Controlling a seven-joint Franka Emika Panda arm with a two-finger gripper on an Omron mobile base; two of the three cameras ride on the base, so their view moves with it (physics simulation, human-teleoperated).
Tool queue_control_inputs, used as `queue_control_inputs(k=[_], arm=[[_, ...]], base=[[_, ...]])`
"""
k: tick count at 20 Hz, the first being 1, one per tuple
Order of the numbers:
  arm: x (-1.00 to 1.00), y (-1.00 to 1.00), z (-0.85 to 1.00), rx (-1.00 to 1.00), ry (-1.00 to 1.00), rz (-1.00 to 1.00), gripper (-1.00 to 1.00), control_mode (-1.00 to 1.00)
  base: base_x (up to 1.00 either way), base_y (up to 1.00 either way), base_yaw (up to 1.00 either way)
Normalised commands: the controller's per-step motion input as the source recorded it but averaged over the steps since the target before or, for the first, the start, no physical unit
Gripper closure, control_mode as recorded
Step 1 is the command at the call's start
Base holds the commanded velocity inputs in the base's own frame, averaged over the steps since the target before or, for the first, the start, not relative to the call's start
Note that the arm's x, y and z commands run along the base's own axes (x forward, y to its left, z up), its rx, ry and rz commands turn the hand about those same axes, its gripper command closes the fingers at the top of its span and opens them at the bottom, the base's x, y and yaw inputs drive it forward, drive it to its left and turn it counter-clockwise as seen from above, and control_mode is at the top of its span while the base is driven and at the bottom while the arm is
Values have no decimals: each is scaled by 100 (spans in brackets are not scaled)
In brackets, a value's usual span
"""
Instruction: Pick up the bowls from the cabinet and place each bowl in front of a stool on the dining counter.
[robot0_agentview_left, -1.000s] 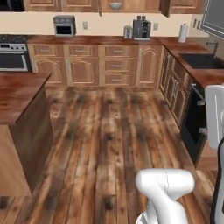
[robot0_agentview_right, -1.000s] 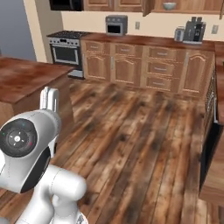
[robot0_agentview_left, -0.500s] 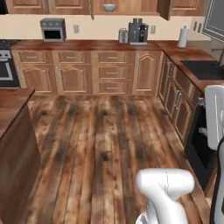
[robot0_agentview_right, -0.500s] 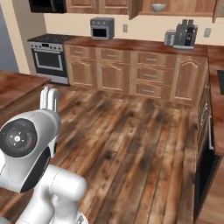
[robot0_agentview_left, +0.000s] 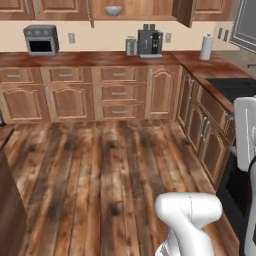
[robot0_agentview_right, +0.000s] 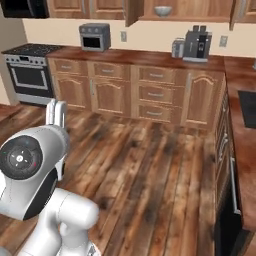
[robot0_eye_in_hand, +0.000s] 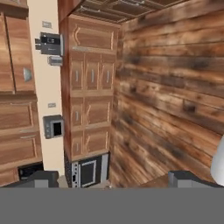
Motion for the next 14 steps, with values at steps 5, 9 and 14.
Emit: queue_control_inputs(k=[5, 9, 14], arm=[[0, 0, 0, 0, 0, 0, -100, 100], [0, 0, 0, 0, 0, 0, -100, 100], [0, 0, 0, 0, 0, 0, -100, 100]], base=[[100, 0, -10], [100, 5, -8], [100, 8, -7]])
